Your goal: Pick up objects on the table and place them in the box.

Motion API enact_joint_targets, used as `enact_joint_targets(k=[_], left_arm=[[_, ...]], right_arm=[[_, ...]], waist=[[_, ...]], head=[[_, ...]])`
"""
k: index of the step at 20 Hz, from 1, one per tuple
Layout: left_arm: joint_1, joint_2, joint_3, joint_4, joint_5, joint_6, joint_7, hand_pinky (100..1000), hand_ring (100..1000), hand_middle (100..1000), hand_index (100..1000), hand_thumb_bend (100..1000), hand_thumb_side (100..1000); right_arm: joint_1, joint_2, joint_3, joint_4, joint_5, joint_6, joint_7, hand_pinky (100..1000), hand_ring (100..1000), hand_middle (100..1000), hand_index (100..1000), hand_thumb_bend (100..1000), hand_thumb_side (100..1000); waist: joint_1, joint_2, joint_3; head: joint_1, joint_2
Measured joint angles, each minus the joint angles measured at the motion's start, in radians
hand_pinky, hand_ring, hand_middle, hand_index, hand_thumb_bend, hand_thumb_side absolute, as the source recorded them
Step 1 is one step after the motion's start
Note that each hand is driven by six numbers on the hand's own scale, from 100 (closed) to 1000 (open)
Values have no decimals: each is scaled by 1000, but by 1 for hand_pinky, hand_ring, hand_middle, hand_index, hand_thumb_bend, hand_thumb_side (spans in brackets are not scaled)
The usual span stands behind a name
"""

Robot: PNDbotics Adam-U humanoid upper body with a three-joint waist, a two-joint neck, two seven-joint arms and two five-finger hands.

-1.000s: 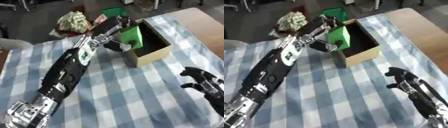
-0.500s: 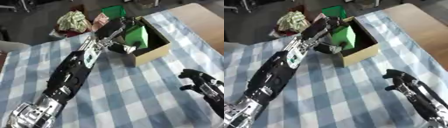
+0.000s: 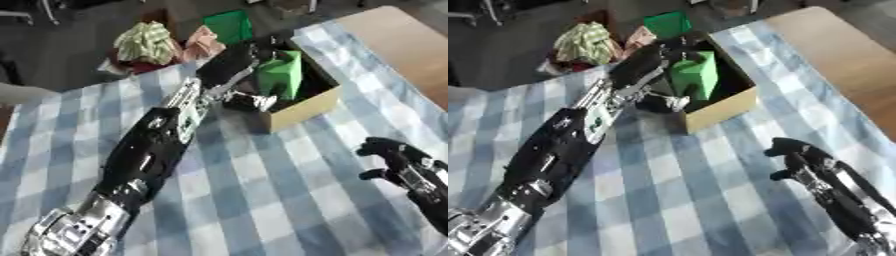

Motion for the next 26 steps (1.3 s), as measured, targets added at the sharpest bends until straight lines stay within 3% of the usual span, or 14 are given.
enact_joint_targets(k=[9, 15, 18, 19, 21, 22, 23, 26], left_arm=[[3, 0, 1, 10, 11, 0, -8, 884, 915, 970, 981, 100, 367], [14, 2, 1, 9, 74, -2, -23, 866, 874, 924, 945, 100, 374], [33, 18, 0, -6, 182, 12, -63, 860, 830, 871, 920, 100, 389], [42, 29, -1, -19, 230, 23, -86, 854, 815, 857, 913, 100, 314], [64, 56, -8, -54, 347, 49, -148, 845, 789, 828, 902, 100, 295], [77, 68, -12, -75, 409, 65, -184, 833, 762, 806, 896, 100, 327], [92, 83, -16, -104, 479, 87, -227, 829, 758, 801, 894, 100, 257], [144, 134, -20, -206, 649, 161, -352, 822, 749, 789, 889, 100, 256]], right_arm=[[0, 0, 3, 0, 0, -2, 2, 711, 1000, 761, 902, 100, 698], [5, 0, 3, 0, 0, -2, 1, 711, 1000, 760, 901, 100, 665], [14, -1, -4, 0, 0, -5, -3, 712, 1000, 760, 900, 100, 639], [17, -2, -7, 0, 0, -6, -7, 711, 1000, 759, 900, 100, 632], [25, -4, -17, 0, -1, -8, -17, 711, 1000, 758, 899, 100, 621], [29, -7, -23, 0, -1, -9, -22, 711, 1000, 758, 899, 100, 611], [35, -11, -29, 0, -1, -10, -28, 711, 1000, 758, 899, 100, 612], [54, -22, -48, -1, -4, -13, -46, 711, 1000, 758, 898, 100, 606]], waist=[[-2, -10, 13], [-22, -26, 50], [-40, -38, 93], [-48, -44, 109], [-61, -53, 143], [-65, -57, 160], [-68, -60, 181], [-77, -73, 241]], head=[[-1, 0], [-5, 1], [-15, 2], [-20, 6], [-30, 11], [-36, 13], [-41, 16], [-59, 22]])
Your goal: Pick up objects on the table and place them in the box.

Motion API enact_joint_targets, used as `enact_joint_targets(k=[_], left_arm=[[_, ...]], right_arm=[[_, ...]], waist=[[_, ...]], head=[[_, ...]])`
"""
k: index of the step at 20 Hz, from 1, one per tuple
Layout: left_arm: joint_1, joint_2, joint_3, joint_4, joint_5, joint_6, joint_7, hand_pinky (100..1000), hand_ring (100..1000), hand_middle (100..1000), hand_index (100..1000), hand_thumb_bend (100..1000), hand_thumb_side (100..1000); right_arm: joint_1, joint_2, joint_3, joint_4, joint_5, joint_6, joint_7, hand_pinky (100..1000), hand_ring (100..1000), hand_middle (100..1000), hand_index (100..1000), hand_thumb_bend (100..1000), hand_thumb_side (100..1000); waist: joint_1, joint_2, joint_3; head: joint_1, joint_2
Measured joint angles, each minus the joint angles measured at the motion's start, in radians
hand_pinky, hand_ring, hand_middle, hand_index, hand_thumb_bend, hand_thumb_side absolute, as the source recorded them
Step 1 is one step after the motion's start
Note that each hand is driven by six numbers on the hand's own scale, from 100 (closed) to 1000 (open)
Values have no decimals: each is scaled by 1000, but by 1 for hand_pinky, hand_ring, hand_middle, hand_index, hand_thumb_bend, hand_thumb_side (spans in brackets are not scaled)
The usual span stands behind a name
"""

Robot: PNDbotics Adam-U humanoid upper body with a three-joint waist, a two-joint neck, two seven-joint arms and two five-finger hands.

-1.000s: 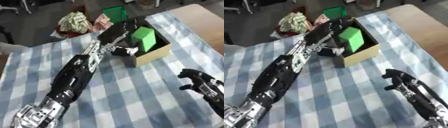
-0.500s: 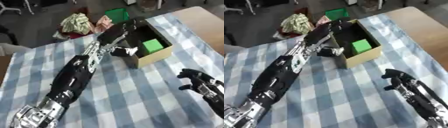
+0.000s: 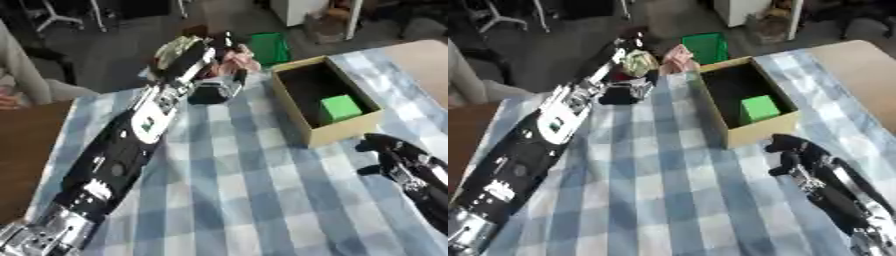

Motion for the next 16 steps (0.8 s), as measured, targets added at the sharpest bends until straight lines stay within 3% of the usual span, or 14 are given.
enact_joint_targets(k=[4, 7, 12, 16], left_arm=[[94, 63, 11, -151, 157, 104, -118, 819, 728, 764, 880, 100, 267], [183, 96, 38, -255, 273, 183, -165, 815, 703, 742, 868, 100, 347], [350, 123, 114, -412, 463, 309, -160, 819, 676, 716, 853, 100, 456], [470, 119, 168, -517, 574, 375, -147, 818, 665, 701, 846, 100, 542]], right_arm=[[28, -9, -21, -5, -1, -3, -22, 711, 1000, 757, 897, 100, 597], [45, -17, -37, -8, -2, -5, -39, 711, 1000, 758, 897, 100, 582], [61, -25, -68, -27, -5, -13, -74, 711, 1000, 761, 896, 100, 571], [74, -33, -96, -41, -11, -18, -111, 707, 1000, 759, 888, 100, 539]], waist=[[-20, -13, 68], [-32, -18, 106], [-51, -27, 157], [-62, -28, 187]], head=[[-18, 13], [-26, 23], [-35, 41], [-40, 57]])
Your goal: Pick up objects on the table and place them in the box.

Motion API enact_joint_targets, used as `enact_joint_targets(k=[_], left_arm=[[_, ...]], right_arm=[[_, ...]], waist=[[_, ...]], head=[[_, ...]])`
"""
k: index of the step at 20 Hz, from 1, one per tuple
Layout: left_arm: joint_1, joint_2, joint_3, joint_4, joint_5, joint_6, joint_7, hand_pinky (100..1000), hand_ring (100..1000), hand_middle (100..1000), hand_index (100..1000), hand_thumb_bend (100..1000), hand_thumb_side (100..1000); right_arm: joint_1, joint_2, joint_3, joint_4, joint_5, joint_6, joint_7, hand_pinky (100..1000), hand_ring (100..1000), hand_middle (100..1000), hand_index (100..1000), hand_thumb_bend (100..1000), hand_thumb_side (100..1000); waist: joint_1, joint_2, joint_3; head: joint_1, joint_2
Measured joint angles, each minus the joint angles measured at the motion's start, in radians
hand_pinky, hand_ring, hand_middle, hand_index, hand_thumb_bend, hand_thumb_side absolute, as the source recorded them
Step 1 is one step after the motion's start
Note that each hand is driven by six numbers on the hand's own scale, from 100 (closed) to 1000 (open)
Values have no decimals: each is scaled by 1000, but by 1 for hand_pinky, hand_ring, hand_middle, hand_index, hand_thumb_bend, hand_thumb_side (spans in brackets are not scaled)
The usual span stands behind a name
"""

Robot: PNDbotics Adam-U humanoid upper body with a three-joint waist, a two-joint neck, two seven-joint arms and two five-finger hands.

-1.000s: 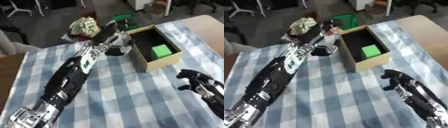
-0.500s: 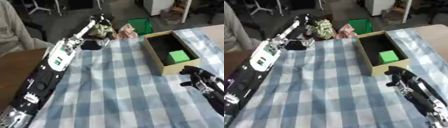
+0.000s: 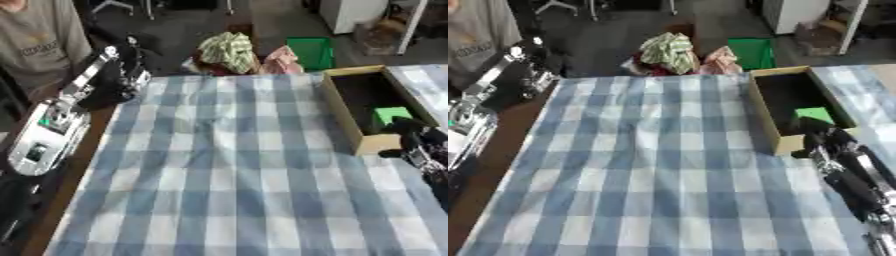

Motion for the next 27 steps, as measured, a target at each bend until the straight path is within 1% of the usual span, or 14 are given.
enact_joint_targets(k=[1, 2, 3, 4, 5, 6, 11, 14, 18, 27], left_arm=[[26, -8, 13, -19, 23, 12, 0, 817, 662, 698, 846, 100, 572], [48, -19, 25, -37, 43, 23, -2, 817, 662, 698, 846, 100, 572], [72, -31, 37, -54, 61, 34, -4, 817, 660, 695, 845, 100, 600], [95, -44, 50, -70, 76, 46, -6, 817, 659, 694, 845, 100, 604], [113, -55, 61, -83, 85, 56, -8, 817, 654, 689, 843, 100, 643], [131, -68, 70, -96, 93, 65, -10, 817, 653, 687, 844, 100, 657], [204, -123, 98, -140, 106, 100, -38, 816, 641, 668, 843, 100, 700], [243, -145, 106, -154, 99, 107, -62, 814, 632, 656, 841, 100, 732], [266, -169, 113, -155, 89, 114, -89, 812, 624, 641, 839, 100, 754], [278, -202, 117, -155, 75, 129, -115, 810, 617, 629, 835, 100, 794]], right_arm=[[2, 0, -7, -4, -1, -1, -10, 706, 1000, 757, 887, 100, 536], [5, 0, -14, -8, -3, -3, -20, 706, 1000, 757, 887, 100, 536], [9, 0, -21, -12, -5, -4, -30, 705, 1000, 756, 888, 100, 532], [10, -1, -27, -15, -9, -6, -43, 704, 1000, 757, 889, 100, 558], [11, -1, -32, -20, -12, -7, -55, 704, 1000, 756, 893, 100, 531], [14, -1, -38, -24, -15, -9, -68, 704, 1000, 756, 894, 100, 533], [28, -1, -59, -39, -27, -12, -128, 703, 1000, 758, 899, 100, 537], [33, 0, -63, -46, -34, -13, -151, 702, 1000, 759, 901, 100, 542], [41, 0, -69, -52, -36, -14, -171, 700, 1000, 758, 901, 100, 538], [54, 1, -82, -56, -43, -12, -202, 697, 1000, 753, 896, 100, 544]], waist=[[-3, 0, 5], [-6, 0, 10], [-9, 0, 15], [-12, 0, 17], [-16, 0, 18], [-19, 0, 20], [-23, 0, 42], [-27, 0, 45], [-29, 0, 53], [-35, 0, 57]], head=[[0, 2], [-1, 5], [-3, 10], [-4, 11], [-5, 14], [-7, 18], [-13, 30], [-17, 37], [-19, 47], [-50, 90]])
